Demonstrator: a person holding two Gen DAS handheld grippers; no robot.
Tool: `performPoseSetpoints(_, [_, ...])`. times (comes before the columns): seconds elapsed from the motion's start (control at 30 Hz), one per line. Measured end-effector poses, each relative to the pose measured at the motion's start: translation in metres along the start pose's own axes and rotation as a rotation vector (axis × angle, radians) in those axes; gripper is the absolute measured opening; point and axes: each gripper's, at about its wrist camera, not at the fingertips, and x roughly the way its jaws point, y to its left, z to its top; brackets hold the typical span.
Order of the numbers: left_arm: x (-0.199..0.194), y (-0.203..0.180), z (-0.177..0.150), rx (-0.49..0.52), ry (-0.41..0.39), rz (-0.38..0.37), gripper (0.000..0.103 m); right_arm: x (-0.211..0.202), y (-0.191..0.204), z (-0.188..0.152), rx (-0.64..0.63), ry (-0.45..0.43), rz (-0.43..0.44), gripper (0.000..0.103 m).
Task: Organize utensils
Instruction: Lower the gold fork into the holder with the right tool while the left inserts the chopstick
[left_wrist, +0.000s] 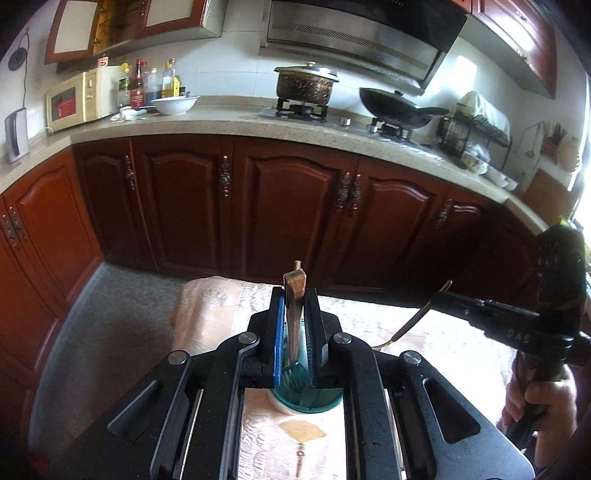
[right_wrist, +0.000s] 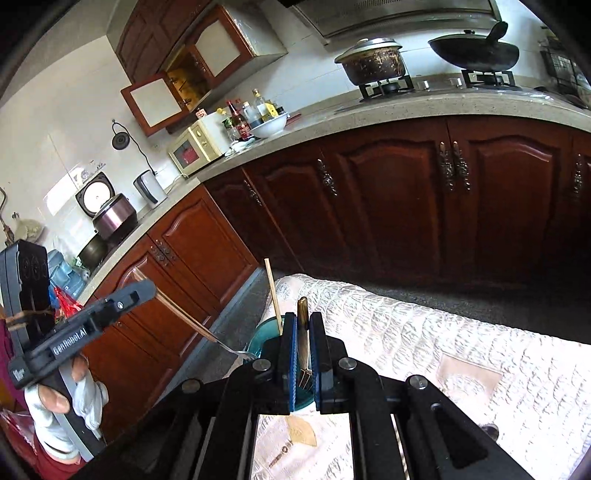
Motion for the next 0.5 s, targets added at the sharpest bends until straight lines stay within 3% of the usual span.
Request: performPoseSetpoints(0.5, [0.04, -0.005, -0.02, 0.037, 0.076, 0.026, 0.008, 0.081, 0.001, 0.003, -0.048, 0.104, -0.059, 0.006])
